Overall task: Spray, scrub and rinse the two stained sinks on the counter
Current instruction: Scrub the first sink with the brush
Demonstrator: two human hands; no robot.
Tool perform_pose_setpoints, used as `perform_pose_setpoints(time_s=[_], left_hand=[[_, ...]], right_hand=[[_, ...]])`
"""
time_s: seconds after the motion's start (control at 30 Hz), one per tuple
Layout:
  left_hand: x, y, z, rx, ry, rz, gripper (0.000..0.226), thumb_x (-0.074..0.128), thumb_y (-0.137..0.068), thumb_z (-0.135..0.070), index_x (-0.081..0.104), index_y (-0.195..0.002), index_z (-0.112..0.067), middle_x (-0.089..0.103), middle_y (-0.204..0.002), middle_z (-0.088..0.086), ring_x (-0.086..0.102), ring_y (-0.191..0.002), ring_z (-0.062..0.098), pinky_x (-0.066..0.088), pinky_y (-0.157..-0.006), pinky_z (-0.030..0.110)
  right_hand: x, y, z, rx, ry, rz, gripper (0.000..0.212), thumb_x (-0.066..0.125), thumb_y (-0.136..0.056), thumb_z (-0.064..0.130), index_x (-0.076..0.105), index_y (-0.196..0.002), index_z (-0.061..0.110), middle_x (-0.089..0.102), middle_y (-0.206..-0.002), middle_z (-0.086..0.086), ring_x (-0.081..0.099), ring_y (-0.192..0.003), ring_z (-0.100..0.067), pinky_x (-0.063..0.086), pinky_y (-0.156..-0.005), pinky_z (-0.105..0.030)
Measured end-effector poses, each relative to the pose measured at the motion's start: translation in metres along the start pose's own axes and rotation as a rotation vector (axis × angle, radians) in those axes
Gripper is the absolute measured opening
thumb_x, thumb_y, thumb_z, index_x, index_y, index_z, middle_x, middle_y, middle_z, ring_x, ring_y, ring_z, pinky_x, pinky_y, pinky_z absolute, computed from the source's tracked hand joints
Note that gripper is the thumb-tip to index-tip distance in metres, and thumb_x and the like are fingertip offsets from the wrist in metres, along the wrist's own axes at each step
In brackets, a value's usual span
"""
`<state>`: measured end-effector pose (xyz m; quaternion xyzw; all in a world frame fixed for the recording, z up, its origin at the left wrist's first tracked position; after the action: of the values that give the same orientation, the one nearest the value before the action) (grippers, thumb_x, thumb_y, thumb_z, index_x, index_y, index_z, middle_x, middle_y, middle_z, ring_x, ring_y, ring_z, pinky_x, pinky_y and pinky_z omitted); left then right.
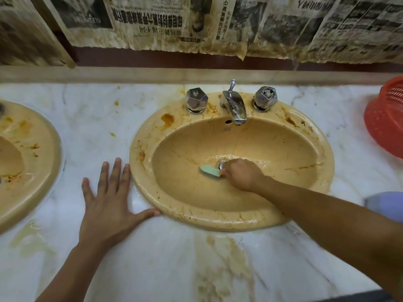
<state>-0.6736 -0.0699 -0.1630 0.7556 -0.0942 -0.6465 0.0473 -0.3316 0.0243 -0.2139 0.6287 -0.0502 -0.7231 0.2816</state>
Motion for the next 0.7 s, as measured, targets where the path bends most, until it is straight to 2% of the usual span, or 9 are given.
perform_pose_setpoints(time_s=[0.07,0.13,0.23,0.33,0.43,0.5,0.57,0.63,0.7], left_hand=[[0.0,0.0,0.0,-0.007,0.011,-0.009,0.129,0.028,-0.071,-0.103,0.002,-0.166,-0.02,-0.011,-0.173,-0.004,-0.016,-0.158,0.018,-0.001,-0.124,0.065],[0.0,0.0,0.0,-0.009,0.017,-0.01,0.128,0.028,-0.071,-0.103,0.003,-0.166,-0.021,-0.01,-0.173,-0.004,-0.015,-0.158,0.017,-0.002,-0.124,0.064],[0.0,-0.001,0.001,-0.015,0.03,-0.017,0.129,0.03,-0.07,-0.103,0.005,-0.166,-0.021,-0.009,-0.173,-0.005,-0.014,-0.158,0.017,-0.003,-0.124,0.064],[0.0,-0.001,0.0,-0.014,0.035,-0.016,0.131,0.032,-0.067,-0.104,0.006,-0.166,-0.022,-0.007,-0.173,-0.005,-0.013,-0.159,0.017,-0.003,-0.124,0.063],[-0.001,-0.001,-0.001,-0.013,0.037,-0.018,0.132,0.033,-0.066,-0.104,0.006,-0.166,-0.022,-0.006,-0.173,-0.005,-0.012,-0.159,0.017,-0.002,-0.124,0.064],[0.0,-0.001,-0.001,-0.017,0.041,-0.019,0.13,0.034,-0.067,-0.103,0.007,-0.166,-0.023,-0.006,-0.173,-0.006,-0.011,-0.159,0.017,-0.002,-0.124,0.063],[0.0,-0.001,-0.001,-0.028,0.026,-0.024,0.13,0.034,-0.067,-0.103,0.006,-0.166,-0.024,-0.006,-0.173,-0.007,-0.011,-0.159,0.016,-0.002,-0.124,0.063],[0.002,-0.001,0.0,-0.034,0.019,-0.022,0.13,0.035,-0.066,-0.103,0.006,-0.166,-0.024,-0.007,-0.173,-0.008,-0.011,-0.159,0.016,-0.002,-0.123,0.061],[0.002,-0.002,0.001,-0.037,0.025,-0.031,0.13,0.036,-0.067,-0.102,0.006,-0.166,-0.024,-0.007,-0.173,-0.009,-0.01,-0.159,0.016,-0.004,-0.123,0.059]], right_hand=[[0.015,0.008,0.019,-0.112,-0.042,0.058,0.034,0.041,-0.105,0.046,0.067,-0.108,0.024,0.067,-0.102,-0.008,0.064,-0.093,-0.031,0.051,-0.073,-0.04],[0.015,0.019,0.004,-0.165,-0.017,0.105,0.035,0.041,-0.104,0.048,0.067,-0.103,0.024,0.068,-0.099,-0.006,0.064,-0.092,-0.03,0.051,-0.074,-0.041],[-0.001,0.014,-0.04,-0.069,0.102,0.069,0.032,0.044,-0.105,0.044,0.068,-0.109,0.023,0.069,-0.106,-0.001,0.063,-0.097,-0.025,0.047,-0.075,-0.036],[0.001,0.006,-0.038,-0.084,0.125,0.024,0.034,0.042,-0.106,0.044,0.067,-0.111,0.022,0.067,-0.105,-0.001,0.062,-0.095,-0.025,0.045,-0.073,-0.036],[0.004,0.018,-0.054,-0.174,0.137,0.18,0.03,0.046,-0.104,0.045,0.068,-0.104,0.025,0.068,-0.097,0.001,0.062,-0.088,-0.02,0.051,-0.074,-0.038],[-0.015,0.019,-0.087,-0.122,0.235,0.221,0.029,0.044,-0.103,0.047,0.067,-0.1,0.028,0.066,-0.092,0.004,0.062,-0.085,-0.017,0.054,-0.075,-0.038],[-0.034,0.009,-0.11,-0.036,0.305,0.125,0.027,0.042,-0.104,0.047,0.059,-0.093,0.029,0.062,-0.088,0.005,0.062,-0.083,-0.017,0.053,-0.069,-0.035],[-0.044,-0.003,-0.108,-0.011,0.361,-0.013,0.024,0.04,-0.106,0.045,0.056,-0.097,0.029,0.058,-0.088,0.005,0.059,-0.076,-0.016,0.045,-0.058,-0.03],[-0.037,-0.004,-0.101,-0.07,0.332,-0.016,0.027,0.041,-0.106,0.043,0.061,-0.103,0.024,0.06,-0.091,0.003,0.06,-0.078,-0.016,0.048,-0.062,-0.032]])
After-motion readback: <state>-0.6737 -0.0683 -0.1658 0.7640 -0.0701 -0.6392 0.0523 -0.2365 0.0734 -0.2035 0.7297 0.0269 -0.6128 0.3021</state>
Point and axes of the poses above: each hand's wrist, its own y-axis away from the middle knuckle, its own x-axis out of the palm, z = x × y, the point moved 5 cm from there along -y, towards the middle knuckle
